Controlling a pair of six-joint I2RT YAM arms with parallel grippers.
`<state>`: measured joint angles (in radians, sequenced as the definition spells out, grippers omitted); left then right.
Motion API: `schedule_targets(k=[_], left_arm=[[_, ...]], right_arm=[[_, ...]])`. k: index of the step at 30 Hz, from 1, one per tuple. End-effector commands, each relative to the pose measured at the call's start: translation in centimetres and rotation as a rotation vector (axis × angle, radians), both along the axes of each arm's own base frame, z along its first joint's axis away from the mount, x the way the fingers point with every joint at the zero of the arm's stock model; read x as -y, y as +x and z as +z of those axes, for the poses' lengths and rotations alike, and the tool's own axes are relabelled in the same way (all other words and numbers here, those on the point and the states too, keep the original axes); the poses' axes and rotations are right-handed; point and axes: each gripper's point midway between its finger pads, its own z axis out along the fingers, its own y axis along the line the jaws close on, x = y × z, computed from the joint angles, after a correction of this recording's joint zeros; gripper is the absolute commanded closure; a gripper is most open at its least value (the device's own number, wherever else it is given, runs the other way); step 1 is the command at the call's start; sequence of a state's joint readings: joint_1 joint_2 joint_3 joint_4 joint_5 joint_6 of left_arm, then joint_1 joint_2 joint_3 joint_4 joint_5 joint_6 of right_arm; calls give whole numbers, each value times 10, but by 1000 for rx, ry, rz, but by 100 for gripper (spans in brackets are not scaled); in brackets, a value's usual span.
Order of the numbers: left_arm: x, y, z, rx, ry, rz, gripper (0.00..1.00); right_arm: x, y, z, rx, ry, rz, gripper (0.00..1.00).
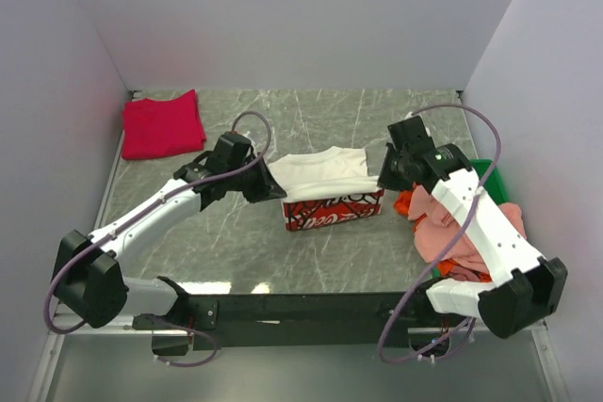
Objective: Fold and stack the t-shirts
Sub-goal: Fold the tshirt
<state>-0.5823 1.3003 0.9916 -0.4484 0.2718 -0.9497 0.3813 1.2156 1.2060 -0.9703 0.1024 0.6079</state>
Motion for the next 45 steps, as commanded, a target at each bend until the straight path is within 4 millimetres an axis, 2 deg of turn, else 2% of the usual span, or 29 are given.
schedule_targets(k=[1,3,4,5,7,8,10,11,13,14,16,18,19,20,22,23,25,29,31,38,39,40,41,42,43,45], left_arm=[[-5,29,19,98,-2,2,100],[-5,37,21,110,-1,-3,100],[-7,43,17,102,3,-8,100],[-9,48,16,101,2,-3,100],[-15,61,12,96,5,8,100],[-15,66,14,98,-7,1,100],[-22,77,4,78,6,6,100],[-21,82,6,81,0,-1,100],[-25,92,-5,63,12,-1,100],[-26,96,-5,59,3,-4,100],[-29,106,-16,37,-1,2,100],[-28,114,-17,34,-15,-6,100],[-30,119,-27,13,-10,-5,99],[-30,124,-25,18,-12,-6,100],[-33,130,-36,-7,-10,-5,100],[-34,134,-36,-5,-11,-2,100],[-37,140,-45,-26,-14,4,100],[-35,150,-56,-56,-30,-9,100],[-35,152,-69,-90,-27,-13,100],[-37,161,-87,-130,-2,12,99],[-40,162,-88,-137,7,21,96],[-42,163,-87,-135,10,34,76],[-45,166,-85,-125,19,44,64],[-48,170,-78,-101,32,65,55],[-51,171,-76,-91,46,76,38],[-55,174,-63,-48,58,94,30]], right_arm=[[15,36,28,117,-59,-46,100],[15,47,24,103,-69,-52,100],[14,54,31,120,-67,-55,100],[14,61,27,108,-76,-55,100],[12,74,34,128,-76,-58,100],[12,81,26,106,-90,-60,100],[9,93,29,113,-89,-57,100],[8,101,20,89,-102,-57,100],[6,113,20,95,-106,-57,100],[5,119,10,70,-120,-56,100],[3,131,11,74,-122,-57,100],[3,140,-2,44,-138,-56,100],[3,147,0,51,-139,-56,100],[3,151,-8,32,-147,-55,100],[2,160,-8,33,-149,-53,100],[2,164,-17,12,-155,-53,100],[2,170,-20,4,-161,-50,100],[4,181,-38,-39,-173,-46,100],[4,184,-42,-51,-172,-42,100],[4,195,-68,-108,-175,-22,99],[5,194,-72,-129,-167,-18,89],[3,199,-72,-128,-164,-10,63],[2,200,-72,-129,-160,-8,54],[2,200,-70,-134,-160,-1,49],[0,203,-63,-115,-153,0,46],[-2,206,-54,-86,-145,4,42]])
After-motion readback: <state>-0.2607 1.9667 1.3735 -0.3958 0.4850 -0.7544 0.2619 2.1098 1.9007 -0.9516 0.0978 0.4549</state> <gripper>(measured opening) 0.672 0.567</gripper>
